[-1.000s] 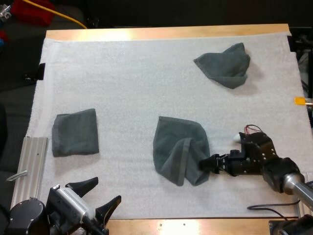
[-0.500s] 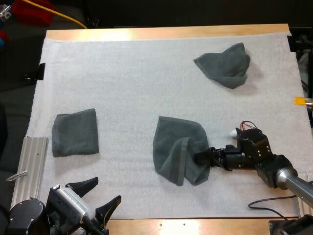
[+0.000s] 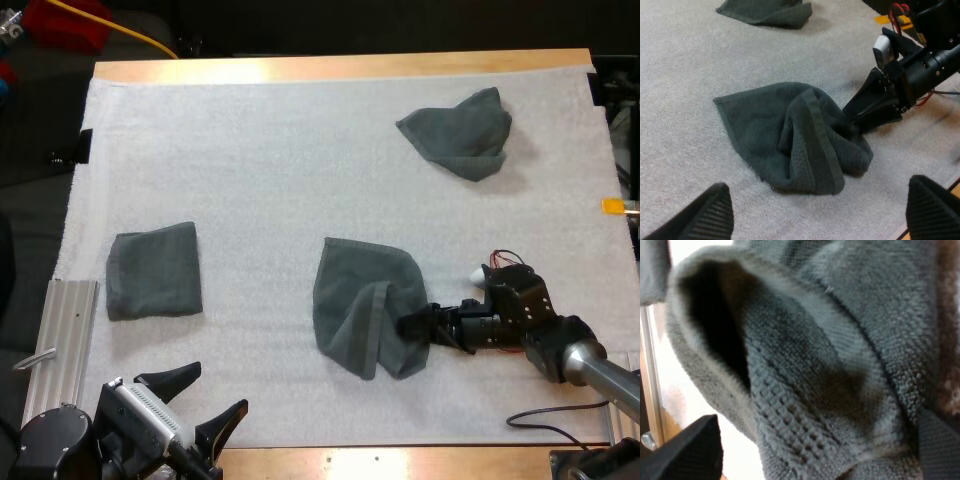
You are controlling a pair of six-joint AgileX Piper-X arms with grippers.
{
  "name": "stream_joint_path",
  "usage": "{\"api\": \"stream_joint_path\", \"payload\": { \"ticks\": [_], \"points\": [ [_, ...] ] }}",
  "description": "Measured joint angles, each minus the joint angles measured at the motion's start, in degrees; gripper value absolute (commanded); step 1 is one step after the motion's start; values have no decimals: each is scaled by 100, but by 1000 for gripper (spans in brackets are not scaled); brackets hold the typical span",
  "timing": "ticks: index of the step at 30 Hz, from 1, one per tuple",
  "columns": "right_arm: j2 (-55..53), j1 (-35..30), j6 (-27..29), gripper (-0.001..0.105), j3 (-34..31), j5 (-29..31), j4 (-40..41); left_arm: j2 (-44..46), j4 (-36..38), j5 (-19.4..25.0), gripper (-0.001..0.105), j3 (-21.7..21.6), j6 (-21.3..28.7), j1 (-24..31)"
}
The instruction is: Pick towel from pile, fold and stack
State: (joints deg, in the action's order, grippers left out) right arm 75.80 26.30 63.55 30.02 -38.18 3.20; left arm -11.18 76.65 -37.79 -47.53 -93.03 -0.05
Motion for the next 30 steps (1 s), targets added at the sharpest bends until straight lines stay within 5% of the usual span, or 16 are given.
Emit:
{"api": "stream_joint_path", "payload": {
  "ticks": [6,13,18,20,25,30],
  "points": [
    [148,-1,-59,76,0,-185,-188,0,0,0,69,0,0,0],
    [205,-6,-59,55,0,-296,-217,0,0,0,69,0,0,0],
    [218,-6,-153,53,0,-220,-217,0,0,-1,69,0,0,0],
    [218,-6,-152,47,0,-161,-217,0,0,-10,69,0,0,0],
    [218,-6,-178,13,0,-86,-217,0,0,-10,69,0,0,0],
    [218,-6,-184,1,0,181,-206,0,0,-10,69,0,0,0]
  ]
}}
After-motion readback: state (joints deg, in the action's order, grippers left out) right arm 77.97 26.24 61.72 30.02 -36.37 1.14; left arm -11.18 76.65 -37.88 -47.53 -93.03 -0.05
